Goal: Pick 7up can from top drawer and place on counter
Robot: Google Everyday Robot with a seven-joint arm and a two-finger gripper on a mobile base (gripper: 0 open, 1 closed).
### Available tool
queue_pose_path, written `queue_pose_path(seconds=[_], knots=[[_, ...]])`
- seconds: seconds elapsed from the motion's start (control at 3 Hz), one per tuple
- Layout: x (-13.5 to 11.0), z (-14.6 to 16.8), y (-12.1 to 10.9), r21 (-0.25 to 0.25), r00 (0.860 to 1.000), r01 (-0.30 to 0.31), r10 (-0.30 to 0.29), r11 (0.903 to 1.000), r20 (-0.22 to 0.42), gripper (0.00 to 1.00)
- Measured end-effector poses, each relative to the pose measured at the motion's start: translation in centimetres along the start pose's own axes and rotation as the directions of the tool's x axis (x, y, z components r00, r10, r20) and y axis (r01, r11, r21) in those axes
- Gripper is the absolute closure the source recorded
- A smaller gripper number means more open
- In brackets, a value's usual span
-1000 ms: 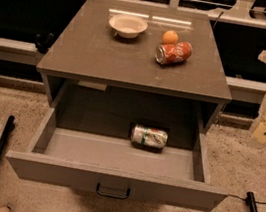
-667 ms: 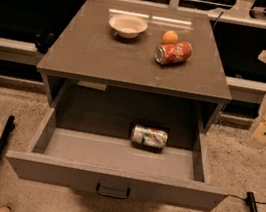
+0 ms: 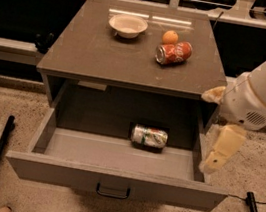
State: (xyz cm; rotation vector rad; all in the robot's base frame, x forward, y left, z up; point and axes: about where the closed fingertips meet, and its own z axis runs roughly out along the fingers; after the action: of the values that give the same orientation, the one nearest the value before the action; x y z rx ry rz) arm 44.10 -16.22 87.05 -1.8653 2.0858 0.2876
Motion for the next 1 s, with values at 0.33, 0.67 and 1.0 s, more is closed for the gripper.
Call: queue_pose_path(seconds=[0.33,0.67,1.0], knots=[[-0.6,4.2,0.8,-0.075,0.998,0.013,-0.008,0.9971,0.065,0.00],[-0.7,8.7,1.2,-0.110,0.996,-0.017,0.026,0.9938,0.085,0.00],[-0.8,8.8,1.2,-0.108,0.996,-0.017,0.027,0.9941,0.089,0.00]])
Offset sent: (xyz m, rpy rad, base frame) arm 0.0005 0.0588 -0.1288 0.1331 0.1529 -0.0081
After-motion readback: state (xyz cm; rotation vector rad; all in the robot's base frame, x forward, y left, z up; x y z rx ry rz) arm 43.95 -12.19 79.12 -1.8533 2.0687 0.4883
